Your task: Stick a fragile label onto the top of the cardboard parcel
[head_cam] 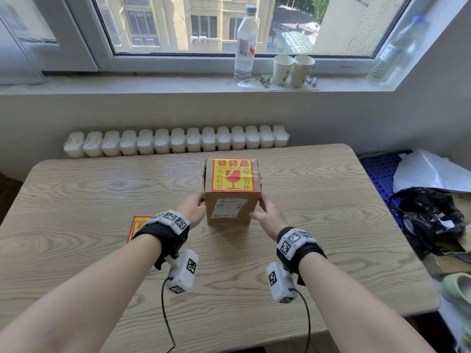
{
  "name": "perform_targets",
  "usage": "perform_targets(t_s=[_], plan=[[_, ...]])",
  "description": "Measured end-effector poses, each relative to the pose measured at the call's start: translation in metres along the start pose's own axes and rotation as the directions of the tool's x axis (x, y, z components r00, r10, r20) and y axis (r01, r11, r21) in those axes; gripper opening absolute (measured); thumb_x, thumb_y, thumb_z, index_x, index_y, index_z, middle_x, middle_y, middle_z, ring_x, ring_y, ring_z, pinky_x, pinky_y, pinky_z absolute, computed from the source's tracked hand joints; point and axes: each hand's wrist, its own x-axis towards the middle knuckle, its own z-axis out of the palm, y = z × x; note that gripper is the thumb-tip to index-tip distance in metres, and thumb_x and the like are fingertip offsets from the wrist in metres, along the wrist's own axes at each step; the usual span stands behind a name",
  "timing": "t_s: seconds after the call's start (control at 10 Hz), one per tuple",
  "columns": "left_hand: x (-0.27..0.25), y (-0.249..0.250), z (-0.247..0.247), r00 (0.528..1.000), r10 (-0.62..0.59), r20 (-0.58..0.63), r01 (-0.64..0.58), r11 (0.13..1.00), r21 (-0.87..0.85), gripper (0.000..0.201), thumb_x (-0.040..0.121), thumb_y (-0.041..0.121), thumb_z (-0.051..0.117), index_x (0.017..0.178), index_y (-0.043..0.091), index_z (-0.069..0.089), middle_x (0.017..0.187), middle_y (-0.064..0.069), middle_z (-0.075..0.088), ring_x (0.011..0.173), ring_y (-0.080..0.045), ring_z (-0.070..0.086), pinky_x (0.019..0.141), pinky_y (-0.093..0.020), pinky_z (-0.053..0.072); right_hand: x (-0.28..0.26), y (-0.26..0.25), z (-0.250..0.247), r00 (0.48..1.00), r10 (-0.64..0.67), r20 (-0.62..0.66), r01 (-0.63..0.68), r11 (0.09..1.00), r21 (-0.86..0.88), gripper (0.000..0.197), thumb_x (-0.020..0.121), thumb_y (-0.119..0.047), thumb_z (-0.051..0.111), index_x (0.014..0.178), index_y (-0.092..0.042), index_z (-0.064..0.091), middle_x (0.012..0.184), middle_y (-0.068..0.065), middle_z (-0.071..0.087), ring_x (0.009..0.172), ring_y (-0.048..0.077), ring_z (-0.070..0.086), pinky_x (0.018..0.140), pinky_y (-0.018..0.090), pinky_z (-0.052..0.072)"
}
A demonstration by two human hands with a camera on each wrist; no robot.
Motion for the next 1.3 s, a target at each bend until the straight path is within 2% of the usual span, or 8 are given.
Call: perform_targets(t_s=[0.1, 0.4, 0.5, 0.6, 0.9, 1.0, 1.1, 1.3], plan=[[-0.001, 0.0, 0.003, 1.0, -0.005, -0.002, 0.005, 1.0, -0.028, 0.039, 0.092, 0.001, 0.037, 0.126, 0.006, 0.055, 0.13, -0.013, 0.06, 0.12, -0.028, 0.054, 0.085, -0.023, 0.036, 0.0, 0.0, 0.002, 1.0, -0.009, 0.003, 0.009, 1.0, 0.014, 0.065, 0.075, -0.013, 0.059, 0.135, -0.029, 0.043, 0.141, -0.003, 0.051, 0.134, 0.017, 0.042, 0.112, 0.045, 0.035], [-0.003, -0.005, 0.0, 0.999, -0.024, 0.027, 0.029, 0.979, -0.201, 0.046, 0.09, -0.005, 0.038, 0.133, 0.007, 0.046, 0.137, -0.012, 0.054, 0.131, -0.025, 0.047, 0.109, -0.035, 0.037, 0.0, -0.006, 0.006, 0.997, -0.029, 0.077, 0.017, 0.988, 0.152, 0.072, 0.074, 0.008, 0.053, 0.136, -0.029, 0.039, 0.127, -0.007, 0.051, 0.127, 0.014, 0.045, 0.108, 0.04, 0.041], [-0.004, -0.01, 0.0, 0.999, -0.036, 0.016, 0.039, 0.97, -0.239, 0.044, 0.09, -0.006, 0.039, 0.133, 0.004, 0.046, 0.139, -0.013, 0.052, 0.133, -0.025, 0.045, 0.112, -0.039, 0.036, 0.002, -0.008, 0.01, 0.995, -0.009, 0.102, -0.009, 0.985, 0.172, 0.072, 0.076, 0.013, 0.049, 0.137, -0.022, 0.035, 0.131, -0.003, 0.05, 0.126, 0.014, 0.046, 0.104, 0.036, 0.043], [-0.007, -0.017, 0.003, 0.998, -0.062, -0.005, 0.059, 0.967, -0.247, 0.041, 0.089, -0.006, 0.042, 0.129, 0.001, 0.048, 0.138, -0.016, 0.052, 0.131, -0.026, 0.047, 0.112, -0.038, 0.036, 0.003, -0.007, 0.013, 0.993, 0.009, 0.116, -0.03, 0.983, 0.179, 0.073, 0.076, 0.014, 0.05, 0.138, -0.019, 0.029, 0.14, 0.004, 0.048, 0.131, 0.019, 0.045, 0.106, 0.044, 0.044], [-0.018, -0.015, 0.008, 0.996, -0.086, -0.03, 0.073, 0.952, -0.297, 0.044, 0.09, 0.0, 0.045, 0.133, 0.01, 0.043, 0.141, -0.009, 0.051, 0.135, -0.022, 0.043, 0.109, -0.039, 0.04, 0.007, -0.003, 0.008, 0.989, -0.008, 0.147, -0.01, 0.993, 0.12, 0.077, 0.08, 0.008, 0.058, 0.144, -0.02, 0.026, 0.149, 0.005, 0.04, 0.132, 0.02, 0.043, 0.101, 0.032, 0.045], [-0.026, -0.008, 0.002, 0.995, -0.087, -0.038, 0.077, 0.972, -0.222, 0.057, 0.09, -0.001, 0.04, 0.144, 0.015, 0.03, 0.149, -0.007, 0.041, 0.139, -0.023, 0.037, 0.111, -0.037, 0.037, 0.002, -0.004, -0.001, 0.99, 0.003, 0.141, -0.005, 1.0, 0.018, 0.081, 0.08, 0.001, 0.059, 0.148, -0.021, 0.021, 0.154, 0.006, 0.032, 0.138, 0.024, 0.036, 0.11, 0.039, 0.039], [-0.033, 0.004, -0.016, 0.983, -0.165, -0.077, 0.16, 0.985, -0.061, 0.063, 0.092, -0.002, 0.034, 0.15, 0.013, 0.014, 0.153, -0.015, 0.033, 0.139, -0.028, 0.035, 0.113, -0.037, 0.031, -0.007, -0.014, -0.016, 0.998, -0.011, 0.063, 0.018, 0.994, -0.106, 0.08, 0.08, 0.0, 0.054, 0.149, -0.021, 0.019, 0.155, 0.01, 0.029, 0.134, 0.027, 0.042, 0.105, 0.041, 0.044], [-0.051, 0.052, -0.069, 0.975, -0.103, -0.199, 0.144, 0.967, 0.208, 0.052, 0.099, 0.02, 0.031, 0.148, 0.011, 0.02, 0.147, -0.017, 0.042, 0.132, -0.031, 0.045, 0.106, -0.035, 0.037, -0.018, -0.056, -0.046, 0.99, -0.141, -0.029, 0.128, 0.956, -0.264, 0.073, 0.08, -0.004, 0.051, 0.146, -0.018, 0.026, 0.15, 0.01, 0.04, 0.122, 0.028, 0.053, 0.099, 0.042, 0.048]])
